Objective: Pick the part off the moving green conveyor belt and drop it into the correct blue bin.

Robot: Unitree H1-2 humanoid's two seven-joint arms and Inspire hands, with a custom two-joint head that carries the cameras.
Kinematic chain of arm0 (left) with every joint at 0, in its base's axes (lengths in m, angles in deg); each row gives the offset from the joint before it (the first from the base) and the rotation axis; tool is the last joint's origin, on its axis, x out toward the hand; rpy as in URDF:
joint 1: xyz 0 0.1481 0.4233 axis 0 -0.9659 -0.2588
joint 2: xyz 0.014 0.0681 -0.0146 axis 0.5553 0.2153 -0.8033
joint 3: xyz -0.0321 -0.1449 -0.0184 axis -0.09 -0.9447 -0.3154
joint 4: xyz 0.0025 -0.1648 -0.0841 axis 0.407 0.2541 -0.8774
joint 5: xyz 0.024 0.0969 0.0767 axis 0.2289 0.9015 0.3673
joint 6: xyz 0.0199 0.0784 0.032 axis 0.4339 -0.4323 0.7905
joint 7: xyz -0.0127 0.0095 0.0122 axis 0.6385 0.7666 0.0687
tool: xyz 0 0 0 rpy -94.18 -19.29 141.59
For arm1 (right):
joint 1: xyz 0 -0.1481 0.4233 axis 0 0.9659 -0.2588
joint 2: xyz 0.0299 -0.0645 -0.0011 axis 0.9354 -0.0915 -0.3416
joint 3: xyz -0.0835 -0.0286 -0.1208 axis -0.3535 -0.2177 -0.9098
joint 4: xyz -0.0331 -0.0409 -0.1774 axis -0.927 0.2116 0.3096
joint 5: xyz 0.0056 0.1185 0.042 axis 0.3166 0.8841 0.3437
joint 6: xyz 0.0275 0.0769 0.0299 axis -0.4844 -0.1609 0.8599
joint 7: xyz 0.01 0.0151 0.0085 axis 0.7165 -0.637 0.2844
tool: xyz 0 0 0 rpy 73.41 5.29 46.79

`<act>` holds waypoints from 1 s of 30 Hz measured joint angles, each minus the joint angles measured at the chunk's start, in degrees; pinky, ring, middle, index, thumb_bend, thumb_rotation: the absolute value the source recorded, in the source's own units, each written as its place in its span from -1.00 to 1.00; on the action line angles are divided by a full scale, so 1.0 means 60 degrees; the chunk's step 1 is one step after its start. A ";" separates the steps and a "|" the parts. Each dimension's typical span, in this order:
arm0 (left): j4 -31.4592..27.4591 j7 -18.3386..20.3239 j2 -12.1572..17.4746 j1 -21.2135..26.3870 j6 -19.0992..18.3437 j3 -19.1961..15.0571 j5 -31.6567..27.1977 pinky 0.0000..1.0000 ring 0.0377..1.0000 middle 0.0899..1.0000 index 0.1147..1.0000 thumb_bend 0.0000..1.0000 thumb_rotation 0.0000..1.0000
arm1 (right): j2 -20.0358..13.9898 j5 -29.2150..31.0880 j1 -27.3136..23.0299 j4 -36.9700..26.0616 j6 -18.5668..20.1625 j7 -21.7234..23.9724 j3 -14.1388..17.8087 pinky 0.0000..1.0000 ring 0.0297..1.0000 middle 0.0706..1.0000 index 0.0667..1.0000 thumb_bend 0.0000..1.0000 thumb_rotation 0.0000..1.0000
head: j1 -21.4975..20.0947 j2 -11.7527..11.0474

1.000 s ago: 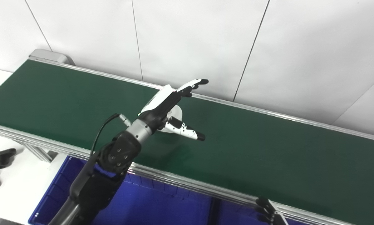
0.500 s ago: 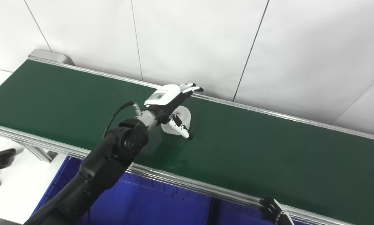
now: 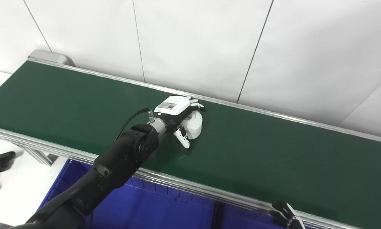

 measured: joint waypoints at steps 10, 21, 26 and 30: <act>0.0532 -0.0856 -0.0661 0.0044 0.0142 -0.0009 -0.0193 -0.11 -0.23 -0.08 -0.07 -0.01 -1.00 | -0.0178 -0.0030 0.0001 0.0000 -0.0001 -0.0381 -0.0209 0.34 0.47 0.56 0.64 0.41 -0.41 | 0.0044 0.0015; -0.1023 -0.0894 -0.1025 -0.1070 -0.0641 -0.0813 -0.0692 -0.20 -0.18 -0.05 -0.16 0.00 -1.00 | -0.0254 -0.0031 -0.0031 -0.0001 -0.0002 -0.0436 -0.0295 0.33 0.48 0.57 0.64 0.37 -0.39 | 0.0073 0.0423; -0.2729 -0.0880 -0.1409 -0.1610 -0.1350 -0.1452 -0.1180 -0.21 -0.20 -0.07 -0.15 0.00 -1.00 | -0.0249 -0.0001 -0.0029 -0.0040 -0.0003 -0.0435 -0.0209 0.29 0.46 0.56 0.63 0.33 -0.30 | 0.0044 0.0775; -0.4301 -0.0738 -0.1602 -0.2184 -0.1441 -0.1528 -0.1664 -0.07 -0.13 -0.04 -0.21 0.00 -1.00 | -0.0243 0.0069 0.0028 -0.0245 -0.0003 -0.0419 -0.0108 0.30 0.45 0.55 0.63 0.30 -0.37 | -0.0015 0.0937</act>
